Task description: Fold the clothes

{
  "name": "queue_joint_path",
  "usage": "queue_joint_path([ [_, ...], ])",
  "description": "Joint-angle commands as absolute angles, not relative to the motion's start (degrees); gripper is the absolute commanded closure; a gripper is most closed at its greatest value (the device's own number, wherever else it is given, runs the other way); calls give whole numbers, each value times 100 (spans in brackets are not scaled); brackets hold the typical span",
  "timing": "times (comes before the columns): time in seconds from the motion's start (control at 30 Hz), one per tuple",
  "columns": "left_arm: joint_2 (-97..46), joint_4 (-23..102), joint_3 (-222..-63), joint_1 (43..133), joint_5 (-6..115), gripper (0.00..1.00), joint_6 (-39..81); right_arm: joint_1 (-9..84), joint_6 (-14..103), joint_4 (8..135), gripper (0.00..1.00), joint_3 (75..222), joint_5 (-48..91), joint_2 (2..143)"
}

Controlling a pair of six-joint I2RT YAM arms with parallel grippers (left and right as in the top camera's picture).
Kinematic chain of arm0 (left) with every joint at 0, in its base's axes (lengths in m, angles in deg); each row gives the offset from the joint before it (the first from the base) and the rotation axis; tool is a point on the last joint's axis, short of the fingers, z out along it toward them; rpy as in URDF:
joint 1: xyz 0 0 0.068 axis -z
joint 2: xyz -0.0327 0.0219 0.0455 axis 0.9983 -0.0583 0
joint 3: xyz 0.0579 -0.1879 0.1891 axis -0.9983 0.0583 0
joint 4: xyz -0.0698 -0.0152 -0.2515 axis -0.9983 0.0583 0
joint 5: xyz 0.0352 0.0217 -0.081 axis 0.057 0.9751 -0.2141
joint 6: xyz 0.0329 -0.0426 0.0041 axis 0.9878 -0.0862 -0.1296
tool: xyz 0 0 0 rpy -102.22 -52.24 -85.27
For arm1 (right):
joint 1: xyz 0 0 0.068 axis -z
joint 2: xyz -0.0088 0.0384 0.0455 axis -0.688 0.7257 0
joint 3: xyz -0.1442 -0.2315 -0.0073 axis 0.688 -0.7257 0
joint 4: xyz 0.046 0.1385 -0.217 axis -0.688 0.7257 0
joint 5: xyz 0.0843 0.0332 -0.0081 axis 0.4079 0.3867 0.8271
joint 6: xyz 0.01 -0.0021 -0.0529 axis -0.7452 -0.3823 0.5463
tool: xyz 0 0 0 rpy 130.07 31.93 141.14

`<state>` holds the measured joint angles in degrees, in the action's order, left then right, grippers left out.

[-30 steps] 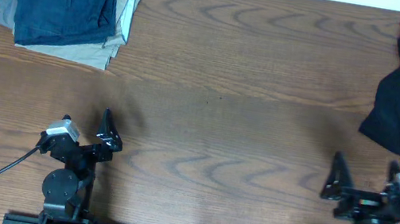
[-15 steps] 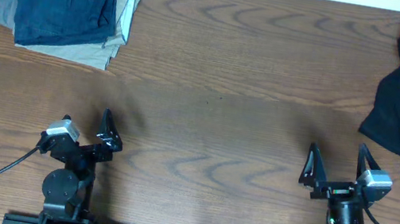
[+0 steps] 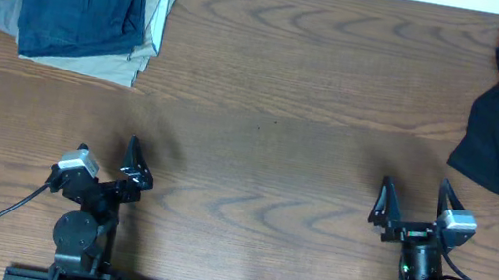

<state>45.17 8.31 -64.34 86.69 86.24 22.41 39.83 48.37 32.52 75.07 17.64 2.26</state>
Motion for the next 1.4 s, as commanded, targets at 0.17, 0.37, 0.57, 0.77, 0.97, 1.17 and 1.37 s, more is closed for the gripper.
queue_joint_path([
  [0.17,4551,936,-6263,8640,8737,2,2295,4197,4796,4207,1,7498,1643,187],
  [0.37,4551,936,-6263,8640,8737,2,2295,4202,4796,4294,1,7498,1685,185],
  [0.57,4551,936,-6263,8640,8737,2,2295,4202,4796,4294,1,7498,1683,187],
  [0.77,4551,936,-6263,8640,8737,2,2295,4202,4796,4294,1,7498,1685,189],
  [0.97,4551,936,-6263,8640,8737,2,2295,4202,4796,4294,1,7498,1685,189],
  [1.17,4551,936,-6263,8640,8737,2,2293,4202,4796,4294,1,7498,1685,189],
  [1.37,4551,936,-6263,8640,8737,2,2293,4202,4796,4294,1,7498,1685,189],
])
